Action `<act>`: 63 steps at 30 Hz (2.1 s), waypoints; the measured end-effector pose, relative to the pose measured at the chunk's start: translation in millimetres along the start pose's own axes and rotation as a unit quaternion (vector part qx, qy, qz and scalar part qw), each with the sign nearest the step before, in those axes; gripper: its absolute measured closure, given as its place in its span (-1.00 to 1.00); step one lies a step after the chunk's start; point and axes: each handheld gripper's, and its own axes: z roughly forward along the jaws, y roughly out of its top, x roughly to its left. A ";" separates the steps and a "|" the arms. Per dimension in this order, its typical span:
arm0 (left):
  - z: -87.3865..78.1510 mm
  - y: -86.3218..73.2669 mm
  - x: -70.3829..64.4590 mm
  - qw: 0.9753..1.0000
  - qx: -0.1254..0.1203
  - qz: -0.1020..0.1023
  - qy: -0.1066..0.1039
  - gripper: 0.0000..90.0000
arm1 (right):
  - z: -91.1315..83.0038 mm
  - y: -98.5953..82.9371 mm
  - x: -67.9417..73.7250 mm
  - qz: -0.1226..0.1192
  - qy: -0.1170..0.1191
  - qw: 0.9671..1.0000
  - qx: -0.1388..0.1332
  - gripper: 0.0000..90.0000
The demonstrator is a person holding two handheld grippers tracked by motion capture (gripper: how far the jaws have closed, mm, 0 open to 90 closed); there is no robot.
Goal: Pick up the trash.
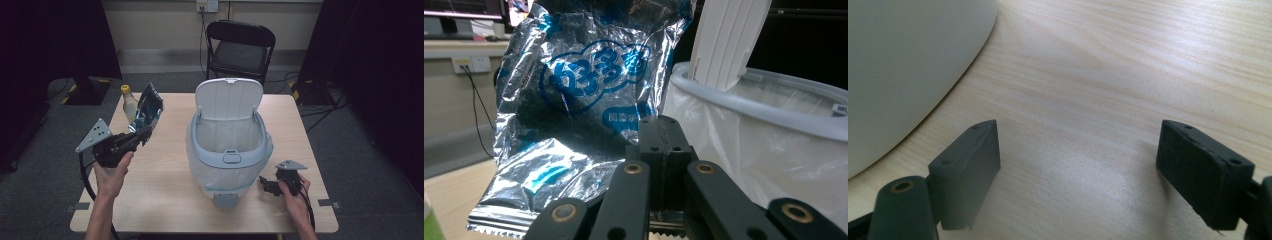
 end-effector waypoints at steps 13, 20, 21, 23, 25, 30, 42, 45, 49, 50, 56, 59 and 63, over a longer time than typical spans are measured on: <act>-2.1 24.0 -9.1 0.999 -0.031 0.007 -0.009 1.00 | 0.0 0.0 0.0 0.001 0.000 1.000 0.000 -0.63; -1.2 39.0 -16.1 0.999 -0.045 0.020 -0.021 1.00 | 0.0 0.0 0.0 0.000 0.000 1.000 0.000 -0.63; -0.9 40.5 -17.6 0.998 -0.047 0.021 -0.022 1.00 | 0.0 0.0 0.0 0.000 0.000 1.000 0.000 -0.63; -0.3 44.2 -20.1 0.998 -0.054 0.024 -0.027 1.00 | 0.0 0.0 0.0 0.001 0.000 1.000 0.000 -0.63; 0.2 47.1 -22.0 0.997 -0.063 0.021 -0.031 1.00 | 0.0 0.0 0.0 0.001 0.000 1.000 0.000 -0.63; 3.1 56.1 -27.4 0.996 -0.066 0.033 -0.039 1.00 | 0.0 0.0 0.0 0.001 0.000 1.000 0.000 -0.63; 11.5 68.9 -47.2 0.993 -0.086 0.041 -0.066 1.00 | 0.0 0.0 0.0 0.000 0.000 1.000 0.000 -0.63; 13.8 72.1 -50.9 0.993 -0.088 0.044 -0.071 1.00 | 0.0 0.0 0.0 0.000 0.000 1.000 0.000 -0.63; 20.4 73.9 -57.7 0.991 -0.090 0.044 -0.083 1.00 | 0.0 0.0 0.0 0.000 0.000 1.000 0.000 -0.63; 23.2 74.1 -59.8 0.991 -0.090 0.044 -0.086 1.00 | 0.0 0.0 0.0 0.000 0.000 1.000 0.000 -0.63; 38.5 75.0 -69.7 0.989 -0.085 0.045 -0.109 1.00 | 0.0 0.0 -0.1 0.000 0.000 1.000 0.000 -0.63; 45.5 77.0 -74.9 0.988 -0.085 0.046 -0.117 1.00 | 0.0 0.0 0.0 0.000 0.000 1.000 0.000 -0.63; 55.9 79.5 -81.4 0.987 -0.081 0.049 -0.131 1.00 | -0.1 0.0 -0.1 0.000 0.001 1.000 0.001 -0.63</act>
